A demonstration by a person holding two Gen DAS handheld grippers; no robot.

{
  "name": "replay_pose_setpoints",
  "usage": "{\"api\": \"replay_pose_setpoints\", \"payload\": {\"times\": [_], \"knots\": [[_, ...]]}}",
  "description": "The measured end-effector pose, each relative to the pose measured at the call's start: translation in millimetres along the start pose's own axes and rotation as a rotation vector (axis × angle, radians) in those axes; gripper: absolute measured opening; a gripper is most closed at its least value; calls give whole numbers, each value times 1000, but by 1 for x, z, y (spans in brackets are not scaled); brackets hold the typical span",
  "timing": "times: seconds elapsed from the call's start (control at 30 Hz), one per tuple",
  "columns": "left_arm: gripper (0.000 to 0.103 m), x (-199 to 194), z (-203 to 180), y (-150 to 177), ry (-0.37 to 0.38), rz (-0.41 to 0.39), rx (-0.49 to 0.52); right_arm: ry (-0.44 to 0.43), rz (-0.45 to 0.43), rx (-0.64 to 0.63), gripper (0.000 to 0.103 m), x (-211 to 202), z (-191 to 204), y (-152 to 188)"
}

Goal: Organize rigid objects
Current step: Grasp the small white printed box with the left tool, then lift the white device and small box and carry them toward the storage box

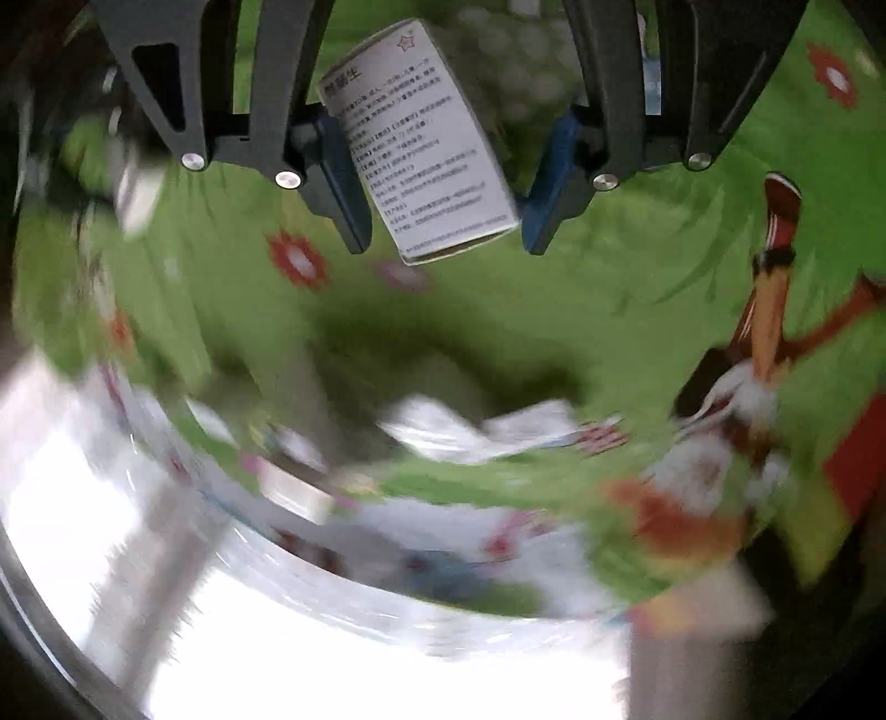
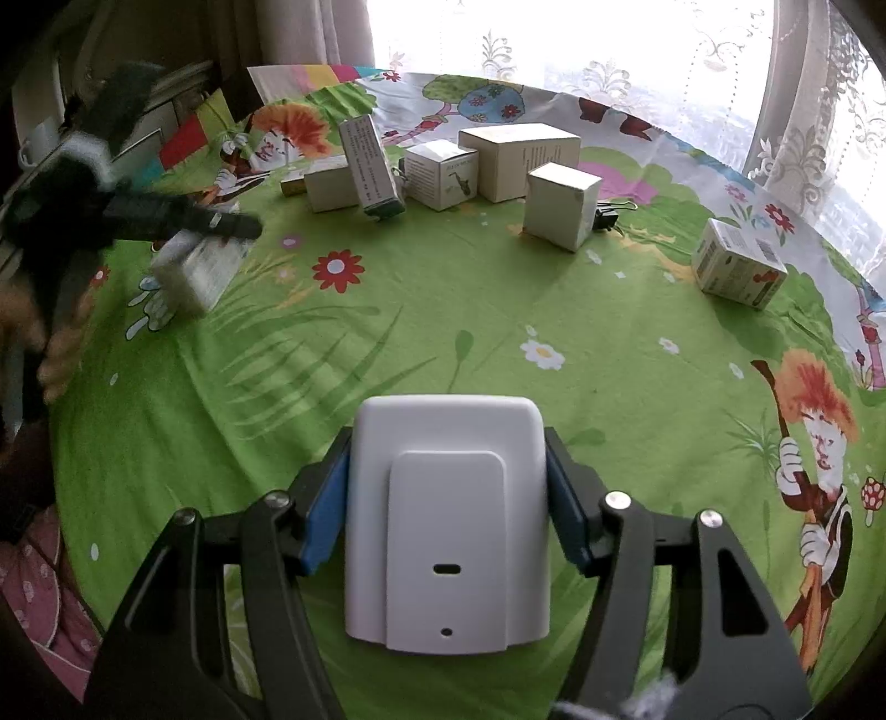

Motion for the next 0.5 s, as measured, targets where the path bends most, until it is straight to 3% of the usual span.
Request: {"api": "replay_pose_setpoints", "payload": {"times": [0.07,0.13,0.2,0.23,0.37,0.47,0.5], "knots": [[60,1,-11,1,6,14,31,-1,2,1,67,0,0,0],[68,1,-14,4,-20,34,25,0,1,0,67,0,0,0],[84,-7,-19,13,-49,16,16,4,1,-1,67,0,1,1],[86,-7,-19,16,-73,15,9,2,2,0,67,0,0,0],[86,-1,-13,27,-139,40,-32,1,4,1,68,0,0,0],[85,-1,-18,32,-189,22,6,1,5,1,68,0,0,0],[78,-2,-20,34,-200,9,14,1,5,2,68,0,-1,0]]}}
Point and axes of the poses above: each gripper's, at about its wrist camera, not at the fingertips, and x roughly the way its jaws point, z to its left, y to its underside, the point moved 1 cm from there along x, roughly the way its jaws point, and after that the axes turned 10 degrees about x, right-handed, at the moved point
